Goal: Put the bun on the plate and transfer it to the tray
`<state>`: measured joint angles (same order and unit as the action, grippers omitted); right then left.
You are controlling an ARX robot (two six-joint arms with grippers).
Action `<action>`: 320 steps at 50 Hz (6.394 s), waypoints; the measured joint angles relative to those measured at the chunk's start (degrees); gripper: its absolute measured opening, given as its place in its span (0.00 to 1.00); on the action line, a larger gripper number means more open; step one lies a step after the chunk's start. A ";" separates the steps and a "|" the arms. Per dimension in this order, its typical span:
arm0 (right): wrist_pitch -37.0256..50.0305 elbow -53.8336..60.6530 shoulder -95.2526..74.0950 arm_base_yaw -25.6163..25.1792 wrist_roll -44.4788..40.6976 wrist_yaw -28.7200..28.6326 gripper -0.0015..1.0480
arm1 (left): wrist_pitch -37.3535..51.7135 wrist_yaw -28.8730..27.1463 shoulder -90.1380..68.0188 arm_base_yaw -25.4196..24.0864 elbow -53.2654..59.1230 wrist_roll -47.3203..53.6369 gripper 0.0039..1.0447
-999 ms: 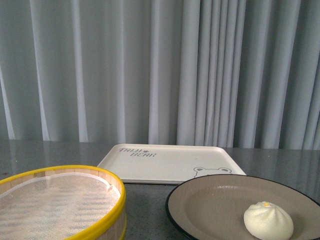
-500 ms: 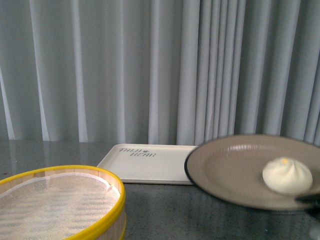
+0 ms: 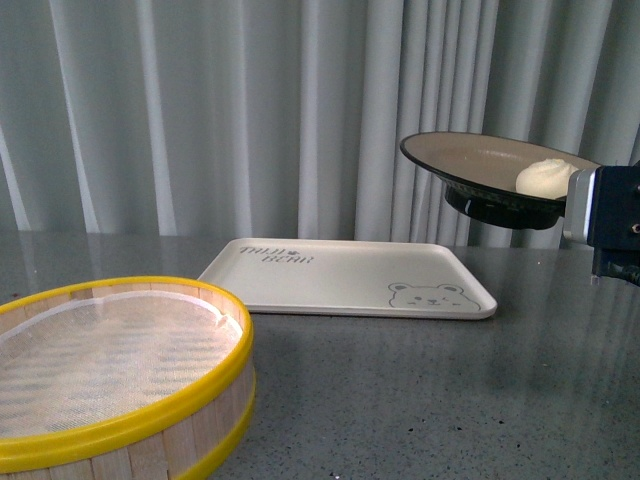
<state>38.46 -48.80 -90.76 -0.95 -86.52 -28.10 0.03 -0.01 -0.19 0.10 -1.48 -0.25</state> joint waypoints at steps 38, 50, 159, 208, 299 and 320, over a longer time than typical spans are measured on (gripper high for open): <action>-28.85 -29.22 -24.28 -0.76 -7.98 -9.38 0.02 | 0.00 -0.02 0.00 0.00 0.00 0.00 0.94; -32.48 -36.37 -28.81 -0.09 -10.71 -8.35 0.02 | 0.00 0.00 0.00 0.00 0.00 0.00 0.94; 6.29 35.69 32.24 1.01 85.74 28.20 0.02 | 0.00 -0.02 0.00 0.00 0.00 0.00 0.94; -11.39 48.50 63.52 0.98 85.90 28.17 0.02 | 0.00 -0.02 0.00 0.00 0.00 0.00 0.94; -38.42 48.48 90.51 0.98 85.92 28.04 0.91 | 0.00 -0.02 0.00 0.00 0.00 0.00 0.94; -38.42 48.48 90.51 0.98 85.92 28.04 0.92 | 0.00 -0.02 0.00 0.00 0.00 0.00 0.94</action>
<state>0.03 -0.32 -0.25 0.03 -0.60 -0.05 0.03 -0.03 -0.19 0.10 -1.48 -0.25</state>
